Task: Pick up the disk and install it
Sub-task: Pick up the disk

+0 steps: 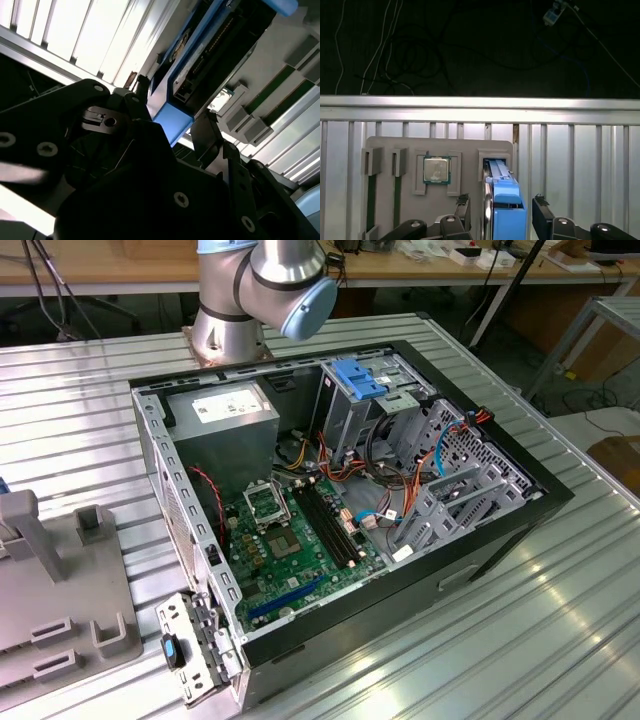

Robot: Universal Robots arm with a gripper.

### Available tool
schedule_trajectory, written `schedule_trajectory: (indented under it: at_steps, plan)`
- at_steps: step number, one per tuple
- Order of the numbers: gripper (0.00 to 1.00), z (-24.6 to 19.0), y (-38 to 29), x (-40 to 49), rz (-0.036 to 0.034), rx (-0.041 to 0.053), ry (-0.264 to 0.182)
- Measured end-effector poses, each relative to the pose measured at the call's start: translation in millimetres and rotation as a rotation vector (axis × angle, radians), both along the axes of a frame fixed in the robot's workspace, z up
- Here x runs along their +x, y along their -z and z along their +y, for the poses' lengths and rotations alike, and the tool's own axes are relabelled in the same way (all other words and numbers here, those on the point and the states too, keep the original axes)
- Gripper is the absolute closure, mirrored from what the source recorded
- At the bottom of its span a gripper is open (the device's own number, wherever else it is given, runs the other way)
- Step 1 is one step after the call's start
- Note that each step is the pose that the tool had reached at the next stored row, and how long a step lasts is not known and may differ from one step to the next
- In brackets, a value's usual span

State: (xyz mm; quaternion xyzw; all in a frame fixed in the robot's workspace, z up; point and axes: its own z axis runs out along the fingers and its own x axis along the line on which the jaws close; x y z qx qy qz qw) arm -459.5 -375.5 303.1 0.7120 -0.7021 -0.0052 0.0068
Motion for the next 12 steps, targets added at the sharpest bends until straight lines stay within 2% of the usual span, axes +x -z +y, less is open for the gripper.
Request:
schedule_trajectory:
  at_steps: [7, 8, 9, 10, 11, 12]
  plan:
    - [0.42, 1.7, 1.6, 0.0, 0.0001, -0.0001, 0.0]
    - [0.49, -0.7, 1.7, -3.2, -0.0045, 0.0002, 0.0]
    - [0.49, -0.8, 1.7, -2.6, -0.0045, 0.0001, 0.001]
    - [0.49, -0.8, 1.8, 0.8, -0.0046, 0.0001, 0.026]
    - [0.63, -0.8, 1.7, 1.0, -0.0045, 0.0001, 0.026]
    - [0.63, -0.8, 1.7, 1.1, -0.0046, 0.0001, 0.026]
